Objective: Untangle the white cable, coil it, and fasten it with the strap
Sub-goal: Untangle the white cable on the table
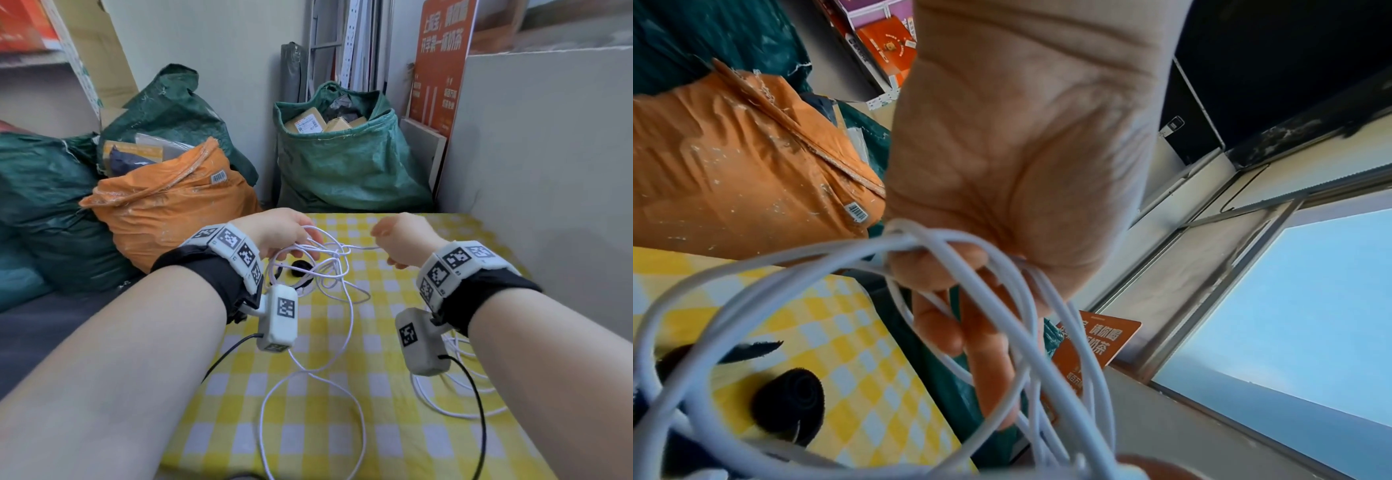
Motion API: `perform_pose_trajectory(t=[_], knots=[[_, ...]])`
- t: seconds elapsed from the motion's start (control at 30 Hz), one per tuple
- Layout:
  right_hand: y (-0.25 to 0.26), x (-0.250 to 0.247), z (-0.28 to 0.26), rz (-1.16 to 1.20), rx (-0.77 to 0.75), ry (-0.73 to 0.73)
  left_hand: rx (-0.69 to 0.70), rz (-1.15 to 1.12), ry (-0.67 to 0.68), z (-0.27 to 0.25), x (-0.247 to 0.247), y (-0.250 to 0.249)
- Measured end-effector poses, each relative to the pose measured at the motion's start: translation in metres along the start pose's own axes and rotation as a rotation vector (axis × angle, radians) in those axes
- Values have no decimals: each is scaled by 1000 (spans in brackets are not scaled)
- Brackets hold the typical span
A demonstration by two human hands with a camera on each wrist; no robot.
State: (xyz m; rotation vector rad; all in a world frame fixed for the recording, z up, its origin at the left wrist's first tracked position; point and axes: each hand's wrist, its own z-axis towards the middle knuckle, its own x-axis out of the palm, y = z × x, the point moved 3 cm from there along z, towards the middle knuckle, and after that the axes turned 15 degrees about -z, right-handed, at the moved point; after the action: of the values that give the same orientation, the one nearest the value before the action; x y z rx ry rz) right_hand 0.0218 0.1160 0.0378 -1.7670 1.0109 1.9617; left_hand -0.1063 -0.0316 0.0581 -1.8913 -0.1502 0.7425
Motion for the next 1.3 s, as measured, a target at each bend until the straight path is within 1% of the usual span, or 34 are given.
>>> perform_pose_trajectory(t=[0.07, 0.13, 0.2, 0.23, 0.3, 0.37, 0.43, 0.47, 0.57, 0.63, 0.73, 0.77, 0.8, 0.83, 0.87, 0.9, 0.93, 1.03, 1.13, 1.2, 1.3], knots=[[15, 3, -7, 114, -120, 71, 4, -4, 4, 0, 2, 0], [25, 7, -11, 142, -200, 150, 7, -9, -8, 1, 3, 1], [30, 12, -13, 142, -230, 222, 9, -34, -22, 1, 3, 3], [30, 13, -13, 143, -238, 233, 10, -47, -28, 2, 2, 5], [29, 13, -12, 135, -262, 220, 22, -60, -38, 3, 0, 8], [28, 13, -11, 111, -284, 187, 42, -121, -37, 6, -3, 12], [29, 14, -11, 61, -295, 158, 85, -179, -35, 8, -4, 12], [30, 14, -11, 37, -291, 149, 120, -170, -44, 9, -4, 11], [34, 14, -13, 18, -283, 117, 219, -68, -101, 9, -5, 5], [36, 12, -12, 38, -269, 86, 233, -11, -131, 10, -4, 2], [36, 11, -10, 82, -220, 36, 276, 117, -268, 9, -4, -1], [36, 10, -10, 101, -202, 27, 291, 154, -272, 8, -2, -2], [35, 10, -9, 124, -186, 20, 291, 160, -228, 7, 0, -3], [35, 10, -9, 148, -173, 16, 278, 140, -151, 5, 4, -4], [34, 9, -8, 168, -163, 13, 252, 119, -74, 4, 8, -3], [34, 9, -9, 185, -160, 13, 227, 112, -28, 2, 12, -3], [34, 9, -9, 203, -162, 11, 221, 118, -19, 2, 13, -3], [35, 9, -10, 286, -168, 11, 270, 138, -77, 5, 15, -3], [36, 8, -11, 380, -190, 50, 274, 66, -55, 6, 20, -1], [37, 6, -12, 386, -189, 60, 300, 87, -50, 8, 21, -1], [36, 4, -11, 361, -172, 30, 322, 99, -32, 8, 19, -3]])
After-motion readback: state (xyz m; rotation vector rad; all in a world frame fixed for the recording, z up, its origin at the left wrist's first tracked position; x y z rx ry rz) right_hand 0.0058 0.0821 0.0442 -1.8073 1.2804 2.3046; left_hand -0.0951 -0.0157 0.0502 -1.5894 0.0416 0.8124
